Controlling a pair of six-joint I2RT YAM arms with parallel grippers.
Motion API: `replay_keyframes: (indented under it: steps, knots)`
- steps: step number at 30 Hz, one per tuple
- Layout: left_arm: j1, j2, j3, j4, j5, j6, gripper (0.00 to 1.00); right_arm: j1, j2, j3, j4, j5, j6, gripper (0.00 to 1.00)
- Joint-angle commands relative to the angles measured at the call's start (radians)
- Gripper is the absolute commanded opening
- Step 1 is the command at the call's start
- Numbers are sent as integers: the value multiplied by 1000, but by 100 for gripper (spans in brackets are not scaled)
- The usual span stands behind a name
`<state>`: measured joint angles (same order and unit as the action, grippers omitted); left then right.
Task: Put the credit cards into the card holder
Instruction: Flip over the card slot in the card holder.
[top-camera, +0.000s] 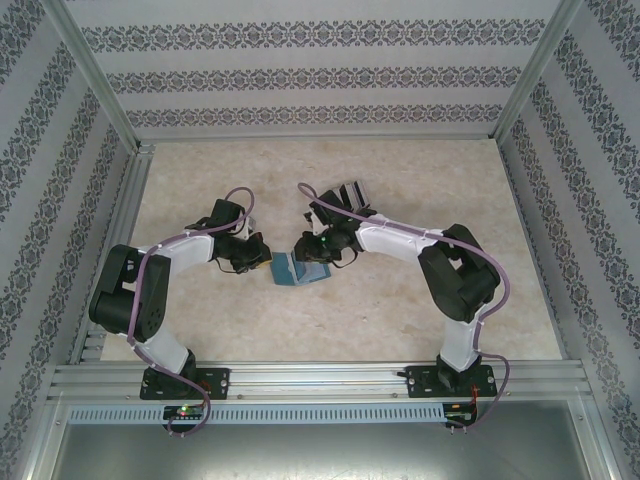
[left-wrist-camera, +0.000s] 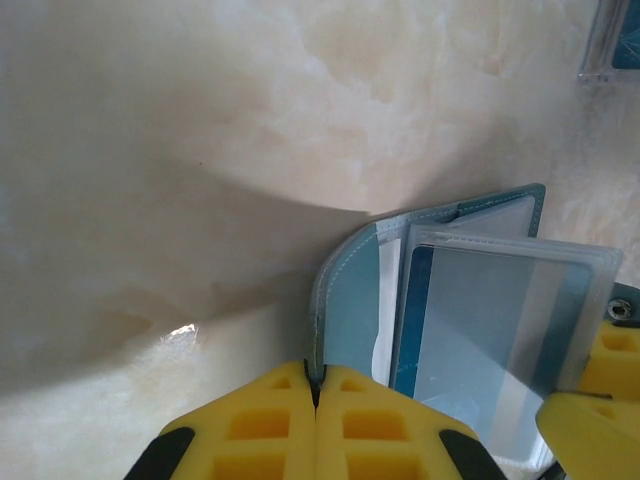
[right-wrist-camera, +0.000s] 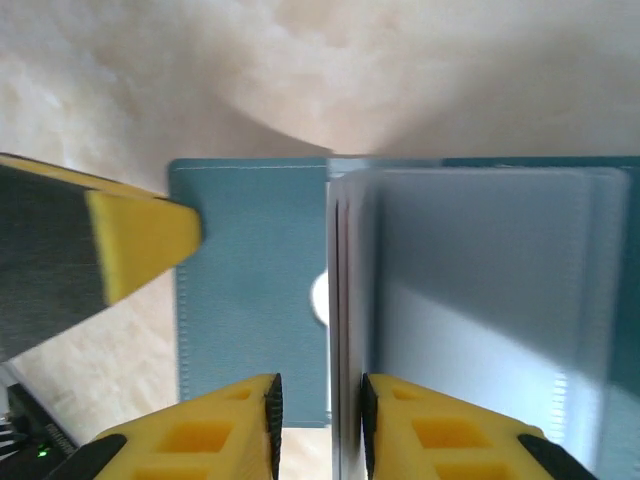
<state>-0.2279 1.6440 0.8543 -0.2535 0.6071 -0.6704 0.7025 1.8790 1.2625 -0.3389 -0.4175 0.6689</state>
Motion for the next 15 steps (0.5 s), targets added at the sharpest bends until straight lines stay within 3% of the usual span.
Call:
replay_keyframes:
  steps: [1, 15]
  knots:
    - [-3, 19, -7, 16, 15, -11, 0, 29, 2, 48, 36, -48, 32, 31]
    - [-3, 13, -11, 8, 5, -4, 0, 30, -4, 45, 23, -27, 24, 32]
